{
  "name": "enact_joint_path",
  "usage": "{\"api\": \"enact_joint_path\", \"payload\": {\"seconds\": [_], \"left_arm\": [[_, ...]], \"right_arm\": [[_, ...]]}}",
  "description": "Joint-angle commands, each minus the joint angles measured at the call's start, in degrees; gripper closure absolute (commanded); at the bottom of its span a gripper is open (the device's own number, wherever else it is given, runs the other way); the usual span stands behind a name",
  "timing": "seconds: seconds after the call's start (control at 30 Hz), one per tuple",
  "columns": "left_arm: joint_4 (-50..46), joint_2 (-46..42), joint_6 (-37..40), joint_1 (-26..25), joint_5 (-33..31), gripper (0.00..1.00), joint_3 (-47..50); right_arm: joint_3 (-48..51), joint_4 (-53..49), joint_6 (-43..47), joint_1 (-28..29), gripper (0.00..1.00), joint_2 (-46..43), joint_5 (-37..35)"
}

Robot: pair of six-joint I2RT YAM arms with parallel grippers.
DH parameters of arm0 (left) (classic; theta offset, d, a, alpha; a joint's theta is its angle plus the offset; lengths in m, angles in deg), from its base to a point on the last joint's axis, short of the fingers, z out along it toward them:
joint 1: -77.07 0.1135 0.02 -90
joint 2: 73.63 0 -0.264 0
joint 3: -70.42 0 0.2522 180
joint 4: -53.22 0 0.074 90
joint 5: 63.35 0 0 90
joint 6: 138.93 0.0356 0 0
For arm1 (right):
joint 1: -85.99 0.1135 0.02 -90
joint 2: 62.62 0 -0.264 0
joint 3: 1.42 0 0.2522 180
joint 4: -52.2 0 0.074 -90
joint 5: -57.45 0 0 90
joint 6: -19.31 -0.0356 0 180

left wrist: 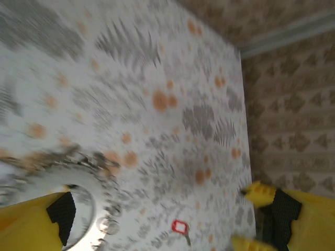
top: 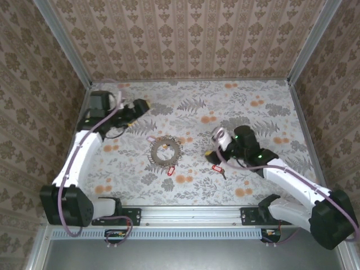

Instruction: Put the keys on the keyring

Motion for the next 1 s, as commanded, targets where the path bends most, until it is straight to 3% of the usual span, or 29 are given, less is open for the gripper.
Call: {"api": "enact_joint_path", "payload": {"seconds": [0.0, 0.1, 0.17, 0.3, 0.4, 0.53, 0.67, 0.87, 0.97], "left_arm": [[-7.7, -1.5, 10.1, 2.6, 0.5, 0.00, 4.0], [-3.7, -2.1, 10.6, 2.6, -5.1, 0.00, 8.7], [-2.4, -2.0, 11.0, 2.7, -8.6, 0.00, 11.3], [-1.0, -2.4, 12.6, 2.9, -12.3, 0.00, 14.8], [0.4, -3.2, 12.9, 3.0, -13.9, 0.00, 17.4], [1.5, -5.0, 12.4, 3.0, -14.6, 0.00, 18.9], [0.7, -6.8, 13.5, 3.1, -17.3, 0.00, 19.0], [0.8, -8.1, 12.7, 3.0, -17.9, 0.00, 20.1], [0.8, -7.8, 12.2, 3.0, -17.4, 0.00, 20.4]], "right_arm": [[-1.0, 0.7, 23.7, 6.9, 0.22, 5.7, 4.3], [-6.9, -4.6, 29.0, 10.9, 0.28, 13.7, 4.7], [-9.1, -1.2, 27.5, 13.0, 0.33, 18.9, 3.9], [-14.2, 1.6, 24.9, 14.9, 0.55, 27.5, 0.2], [-14.8, 5.0, 24.1, 15.1, 0.57, 30.7, -4.9], [-20.6, -2.9, 22.2, 14.0, 0.64, 35.4, -7.0], [-22.0, -3.3, 8.3, 12.4, 0.69, 35.4, -5.5], [-24.5, -7.9, -26.3, 5.8, 0.66, 35.9, 2.0], [-23.7, -8.4, -32.7, 5.4, 0.64, 35.5, 6.0]]}}
